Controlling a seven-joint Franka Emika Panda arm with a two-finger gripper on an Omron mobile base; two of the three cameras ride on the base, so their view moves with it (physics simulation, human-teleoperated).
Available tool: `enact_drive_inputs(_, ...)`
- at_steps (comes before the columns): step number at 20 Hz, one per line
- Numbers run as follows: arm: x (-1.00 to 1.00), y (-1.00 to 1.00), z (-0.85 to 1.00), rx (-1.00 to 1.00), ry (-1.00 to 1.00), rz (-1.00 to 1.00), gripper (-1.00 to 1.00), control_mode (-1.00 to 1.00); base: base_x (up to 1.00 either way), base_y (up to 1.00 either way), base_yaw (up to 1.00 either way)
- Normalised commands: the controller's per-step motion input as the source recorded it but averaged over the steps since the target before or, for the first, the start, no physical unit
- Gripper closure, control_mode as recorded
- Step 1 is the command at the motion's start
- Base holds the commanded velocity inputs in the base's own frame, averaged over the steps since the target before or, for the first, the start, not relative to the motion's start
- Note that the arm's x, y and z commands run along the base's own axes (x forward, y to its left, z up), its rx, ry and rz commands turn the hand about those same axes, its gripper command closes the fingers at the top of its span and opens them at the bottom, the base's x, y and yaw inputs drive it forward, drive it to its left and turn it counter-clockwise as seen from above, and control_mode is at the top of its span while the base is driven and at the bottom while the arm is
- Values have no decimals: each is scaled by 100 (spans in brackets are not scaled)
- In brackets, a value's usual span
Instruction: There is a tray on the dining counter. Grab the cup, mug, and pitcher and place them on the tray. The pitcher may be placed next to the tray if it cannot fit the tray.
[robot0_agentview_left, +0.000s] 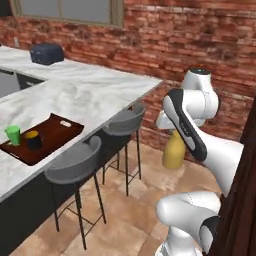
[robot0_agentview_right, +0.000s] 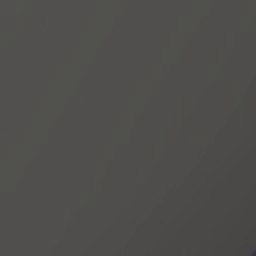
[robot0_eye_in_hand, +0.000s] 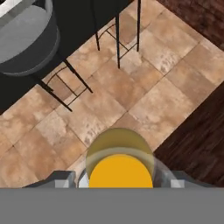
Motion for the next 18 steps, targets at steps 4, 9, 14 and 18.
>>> enact_drive_inputs(4, 0, 0, 0, 0, 0, 0, 100, 100, 79, -49, 66)
enact_drive_inputs(9, 0, 0, 0, 0, 0, 0, 100, 100, 72, -51, 66)
enact_drive_inputs(14, 0, 0, 0, 0, 0, 0, 100, 100, 56, -34, 65)
enact_drive_inputs(18, 0, 0, 0, 0, 0, 0, 100, 100, 39, -20, 60)
